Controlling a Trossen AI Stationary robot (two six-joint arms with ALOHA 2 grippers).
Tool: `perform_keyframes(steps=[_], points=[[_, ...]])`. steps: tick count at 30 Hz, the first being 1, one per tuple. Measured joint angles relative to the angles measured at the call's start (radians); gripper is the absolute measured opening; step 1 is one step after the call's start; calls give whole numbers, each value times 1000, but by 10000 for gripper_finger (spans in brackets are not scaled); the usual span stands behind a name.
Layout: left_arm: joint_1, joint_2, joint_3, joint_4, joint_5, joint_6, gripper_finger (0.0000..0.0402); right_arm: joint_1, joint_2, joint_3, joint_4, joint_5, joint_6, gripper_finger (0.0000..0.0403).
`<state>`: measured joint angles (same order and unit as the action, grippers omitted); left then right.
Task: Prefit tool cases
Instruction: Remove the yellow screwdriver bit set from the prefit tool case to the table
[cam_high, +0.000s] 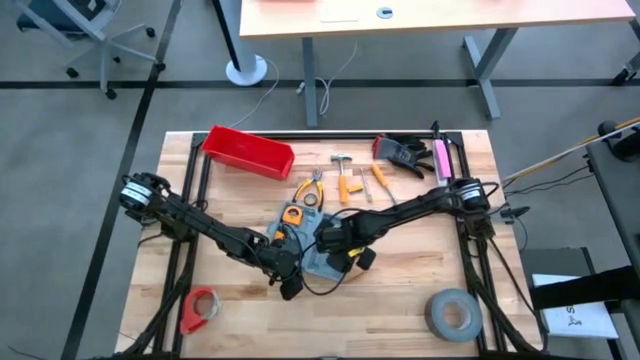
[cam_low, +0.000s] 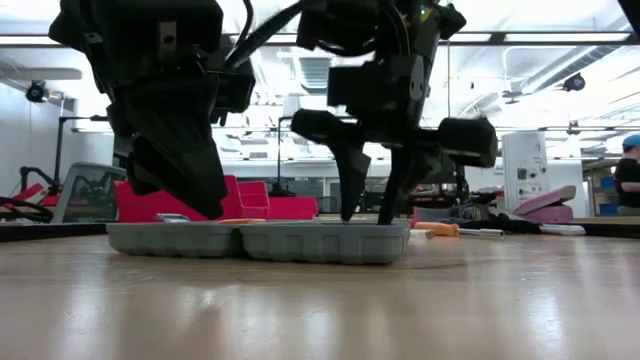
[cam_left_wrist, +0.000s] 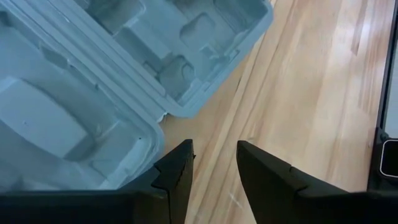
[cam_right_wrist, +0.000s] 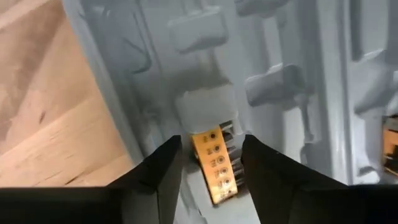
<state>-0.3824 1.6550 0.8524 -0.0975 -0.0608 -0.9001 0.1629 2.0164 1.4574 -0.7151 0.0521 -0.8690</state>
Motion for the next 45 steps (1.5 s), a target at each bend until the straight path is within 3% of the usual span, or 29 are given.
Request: perform_keyframes(steps=[22,34,45], points=[[-2,0,0,0,1,0,139,-39,36,-2,25,-26,-25,140],[-5,0,0,4,1,0,146,-46,33,23,14,-43,-36,168],[-7,0,0,9,2,0,138,-57,32,26,11,-65,-49,161]])
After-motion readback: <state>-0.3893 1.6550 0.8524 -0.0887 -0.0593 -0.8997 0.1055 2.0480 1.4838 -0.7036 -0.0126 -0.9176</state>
